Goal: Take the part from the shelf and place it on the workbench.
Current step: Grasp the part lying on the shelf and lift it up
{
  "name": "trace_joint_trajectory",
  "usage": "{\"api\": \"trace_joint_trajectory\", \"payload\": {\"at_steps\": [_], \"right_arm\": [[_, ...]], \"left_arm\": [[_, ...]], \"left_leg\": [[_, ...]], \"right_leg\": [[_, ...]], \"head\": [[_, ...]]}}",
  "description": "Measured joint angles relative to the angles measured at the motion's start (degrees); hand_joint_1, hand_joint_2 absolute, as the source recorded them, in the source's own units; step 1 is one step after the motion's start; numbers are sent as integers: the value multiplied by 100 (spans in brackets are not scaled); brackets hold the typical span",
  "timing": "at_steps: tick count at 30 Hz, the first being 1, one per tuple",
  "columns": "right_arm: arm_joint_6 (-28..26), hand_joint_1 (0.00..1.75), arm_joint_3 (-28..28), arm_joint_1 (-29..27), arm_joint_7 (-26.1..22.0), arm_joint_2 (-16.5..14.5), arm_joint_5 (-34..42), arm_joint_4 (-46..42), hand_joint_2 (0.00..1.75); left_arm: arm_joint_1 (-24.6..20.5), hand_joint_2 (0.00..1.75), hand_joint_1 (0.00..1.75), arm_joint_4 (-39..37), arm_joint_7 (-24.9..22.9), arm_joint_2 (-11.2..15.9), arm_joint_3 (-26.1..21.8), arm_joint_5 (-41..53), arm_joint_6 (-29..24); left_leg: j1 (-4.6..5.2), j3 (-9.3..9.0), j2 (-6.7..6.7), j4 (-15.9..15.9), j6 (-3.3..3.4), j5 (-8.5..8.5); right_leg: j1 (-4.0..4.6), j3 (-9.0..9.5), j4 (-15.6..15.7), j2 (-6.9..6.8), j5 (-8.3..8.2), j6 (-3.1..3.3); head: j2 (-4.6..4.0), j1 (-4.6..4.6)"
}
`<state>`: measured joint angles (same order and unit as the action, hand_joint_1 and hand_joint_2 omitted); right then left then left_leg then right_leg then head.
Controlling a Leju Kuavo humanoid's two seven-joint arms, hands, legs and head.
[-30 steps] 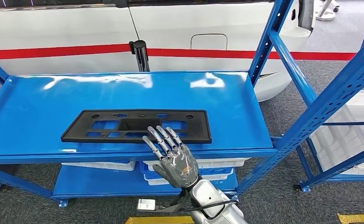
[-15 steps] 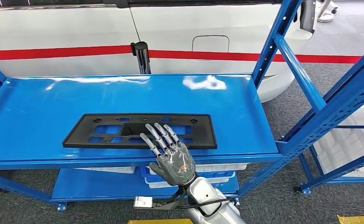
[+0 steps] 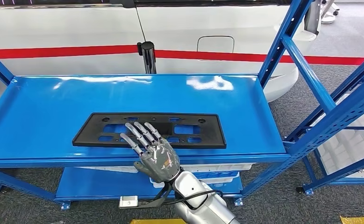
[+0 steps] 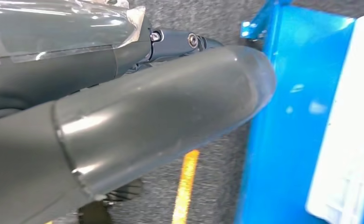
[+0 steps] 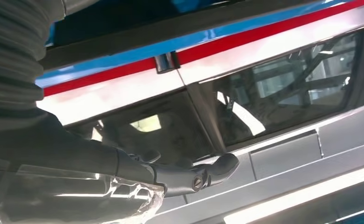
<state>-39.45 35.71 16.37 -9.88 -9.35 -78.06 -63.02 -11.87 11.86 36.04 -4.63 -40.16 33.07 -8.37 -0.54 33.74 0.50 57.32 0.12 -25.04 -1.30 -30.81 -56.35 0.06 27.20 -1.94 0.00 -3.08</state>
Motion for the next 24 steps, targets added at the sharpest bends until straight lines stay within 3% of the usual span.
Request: {"api": "trace_joint_trajectory", "payload": {"at_steps": [14,24], "right_arm": [[-7,0,193,642,-45,-244,324,840,175],[-9,0,214,942,231,-338,214,1477,175]], "left_arm": [[-167,0,0,1,108,-188,-177,-192,-3],[-268,0,0,1,73,-302,-185,-175,-4]], "left_leg": [[-19,-5,-3,-1,0,5],[-17,-2,-3,-1,1,5]], "right_leg": [[3,-6,-3,1,-2,-5],[5,-4,-3,2,-2,-5]], "head": [[0,0],[0,0]]}}
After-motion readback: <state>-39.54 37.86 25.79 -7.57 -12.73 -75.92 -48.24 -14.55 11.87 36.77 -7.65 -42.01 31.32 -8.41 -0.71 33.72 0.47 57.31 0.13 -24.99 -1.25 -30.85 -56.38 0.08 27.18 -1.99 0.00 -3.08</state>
